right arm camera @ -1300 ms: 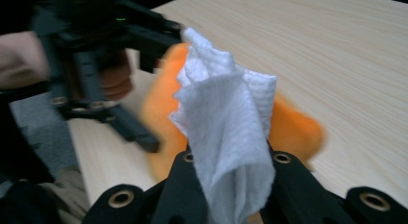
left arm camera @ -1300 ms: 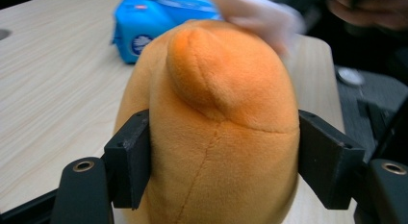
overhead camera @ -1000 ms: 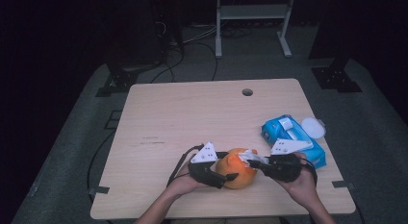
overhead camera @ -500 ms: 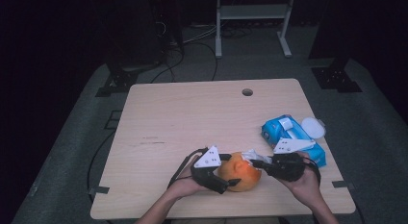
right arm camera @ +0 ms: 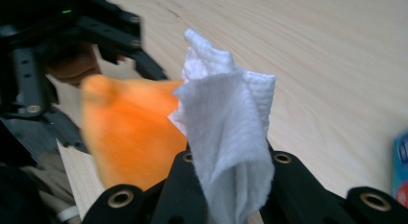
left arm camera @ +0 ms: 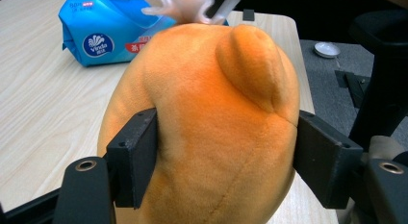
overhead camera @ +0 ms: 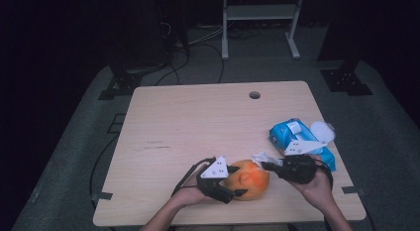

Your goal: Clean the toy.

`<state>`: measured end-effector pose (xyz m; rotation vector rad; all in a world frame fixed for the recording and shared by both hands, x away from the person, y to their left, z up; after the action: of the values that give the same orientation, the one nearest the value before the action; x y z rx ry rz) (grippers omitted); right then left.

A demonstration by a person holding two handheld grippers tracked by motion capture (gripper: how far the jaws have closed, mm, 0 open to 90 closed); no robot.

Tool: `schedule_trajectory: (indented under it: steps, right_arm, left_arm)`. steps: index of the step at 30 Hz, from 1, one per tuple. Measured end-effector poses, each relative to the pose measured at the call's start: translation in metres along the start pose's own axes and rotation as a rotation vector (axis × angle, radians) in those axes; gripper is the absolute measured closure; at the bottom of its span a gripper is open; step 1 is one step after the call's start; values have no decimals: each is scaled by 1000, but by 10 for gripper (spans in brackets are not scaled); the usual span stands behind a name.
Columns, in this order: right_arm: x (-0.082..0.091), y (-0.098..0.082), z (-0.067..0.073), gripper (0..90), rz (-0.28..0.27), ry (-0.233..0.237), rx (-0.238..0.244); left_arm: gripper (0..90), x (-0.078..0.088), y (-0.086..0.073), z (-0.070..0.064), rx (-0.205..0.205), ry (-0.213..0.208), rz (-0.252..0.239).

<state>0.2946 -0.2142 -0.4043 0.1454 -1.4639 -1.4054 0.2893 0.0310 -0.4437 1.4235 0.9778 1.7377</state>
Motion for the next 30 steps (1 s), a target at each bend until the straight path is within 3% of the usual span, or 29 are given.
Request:
schedule_trajectory:
  steps: [1, 3, 4, 5, 8, 10, 13, 17, 19, 22, 26, 30]
  right_arm:
    - [1, -2, -2, 834, 6, 11, -14]
    - [0, -1, 6, 833, 14, 24, 3]
    - [-1, 0, 11, 833, 15, 36, 16]
    - [-3, 3, 21, 833, 11, 80, 33]
    - [-9, 10, 45, 833, 17, 148, 96]
    - [-12, 11, 53, 833, 32, 129, 140]
    - [-11, 10, 39, 833, 28, 107, 104]
    - [-4, -1, -2, 833, 37, -7, 10]
    - [-1, -7, -12, 833, 36, -1, -33]
    - [2, -5, -8, 833, 17, 12, -29]
    - [3, 4, 11, 832, -3, 54, 30]
    - [1, 0, 3, 833, 7, 49, 10]
  left_arm:
    - [288, -2, 1, -1, -5, -4, 1]
    - [275, -5, 3, -3, -15, -8, 3]
    - [272, -6, 4, -6, -39, -12, 10]
    - [268, -7, 4, -8, -57, -15, 16]
    - [268, -7, 4, -13, -101, -24, 35]
    - [272, -5, 4, -12, -97, -26, 46]
    - [281, -4, 3, -10, -80, -30, 34]
    - [281, -2, 2, -8, -76, -35, 31]
    - [281, -1, 0, -5, -55, -36, 19]
    - [283, -1, -1, 0, -20, -36, 2]
    - [284, 5, -5, 7, 15, -26, -1]
    - [286, 8, -7, 9, 32, -18, -10]
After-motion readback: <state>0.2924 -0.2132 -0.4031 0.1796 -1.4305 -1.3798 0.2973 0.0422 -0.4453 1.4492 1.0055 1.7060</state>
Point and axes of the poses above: each handheld gripper's, and its own axes: x roughly backward along the jaws, y roughly out of its top, z roughly to its left, the point moved 2 cm from there along -x, roughly forward along the jaws, and after that the axes turned 7 degrees about -x, right-handed, at the moved point
